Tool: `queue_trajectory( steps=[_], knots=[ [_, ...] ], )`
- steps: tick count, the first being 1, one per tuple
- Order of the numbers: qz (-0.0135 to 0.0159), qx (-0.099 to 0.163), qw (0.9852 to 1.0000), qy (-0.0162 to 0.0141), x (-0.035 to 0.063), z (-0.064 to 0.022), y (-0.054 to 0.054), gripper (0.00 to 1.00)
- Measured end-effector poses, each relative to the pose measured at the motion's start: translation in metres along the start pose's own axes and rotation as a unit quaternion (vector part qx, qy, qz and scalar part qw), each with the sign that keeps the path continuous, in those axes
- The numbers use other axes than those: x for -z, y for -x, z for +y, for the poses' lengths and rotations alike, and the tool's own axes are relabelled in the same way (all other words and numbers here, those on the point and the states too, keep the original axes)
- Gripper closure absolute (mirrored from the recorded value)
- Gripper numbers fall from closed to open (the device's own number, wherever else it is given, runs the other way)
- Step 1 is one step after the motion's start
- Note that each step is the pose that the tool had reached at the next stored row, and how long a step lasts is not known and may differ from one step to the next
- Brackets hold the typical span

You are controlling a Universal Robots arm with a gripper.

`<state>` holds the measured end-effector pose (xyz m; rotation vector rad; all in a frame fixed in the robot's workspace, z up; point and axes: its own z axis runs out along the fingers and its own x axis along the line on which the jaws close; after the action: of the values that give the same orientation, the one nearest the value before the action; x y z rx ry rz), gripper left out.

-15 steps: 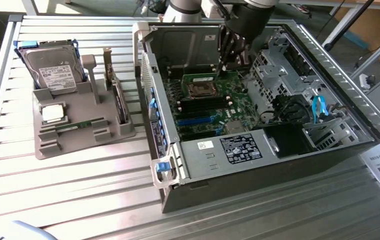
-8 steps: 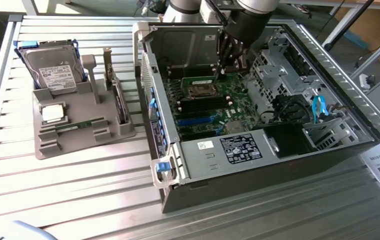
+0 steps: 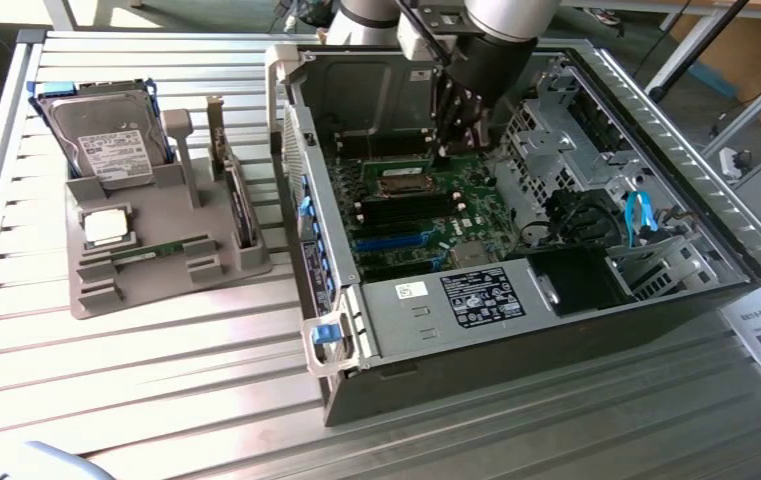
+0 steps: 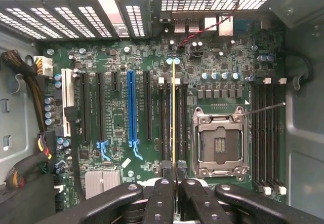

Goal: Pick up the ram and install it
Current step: 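Insert the ram into the slot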

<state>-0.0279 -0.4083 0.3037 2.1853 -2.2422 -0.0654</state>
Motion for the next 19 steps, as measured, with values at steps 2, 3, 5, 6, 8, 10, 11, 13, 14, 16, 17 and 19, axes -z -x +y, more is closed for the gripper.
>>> queue_trajectory(
  steps=[2,3,5,6,8,10,11,13,14,16,17,19],
  knots=[
    [0.0,-0.001,1.0,0.0,-0.0029,-0.0001,0.0,0.88],
    [0.0,-0.001,1.0,0.0,-0.0042,-0.0002,0.0,0.88],
    [-0.0001,-0.001,1.0,0.0,-0.0068,-0.0002,0.0,0.88],
    [0.0,-0.002,1.0,-0.0001,-0.0084,-0.0003,0.0,0.88],
    [-0.0001,-0.002,1.0,-0.0001,-0.0109,-0.0004,0.0,0.88],
    [-0.0001,-0.003,1.0,-0.0001,-0.0134,-0.0005,0.0,0.88],
    [-0.0001,-0.003,1.0,-0.0001,-0.0145,-0.0005,0.0,0.88],
    [0.0,-0.003,1.0,-0.0001,-0.0151,-0.0005,0.0,0.88],
    [-0.0001,-0.003,1.0,-0.0001,-0.0151,-0.0005,0.0,0.88],
    [0.0,-0.003,1.0,-0.0001,-0.0151,-0.0005,0.0,0.88],
    [-0.0001,-0.003,1.0,-0.0001,-0.0151,-0.0006,0.0,0.88],
    [-0.0001,-0.003,1.0,-0.0001,-0.0151,-0.0025,0.0,0.88]
  ],
)
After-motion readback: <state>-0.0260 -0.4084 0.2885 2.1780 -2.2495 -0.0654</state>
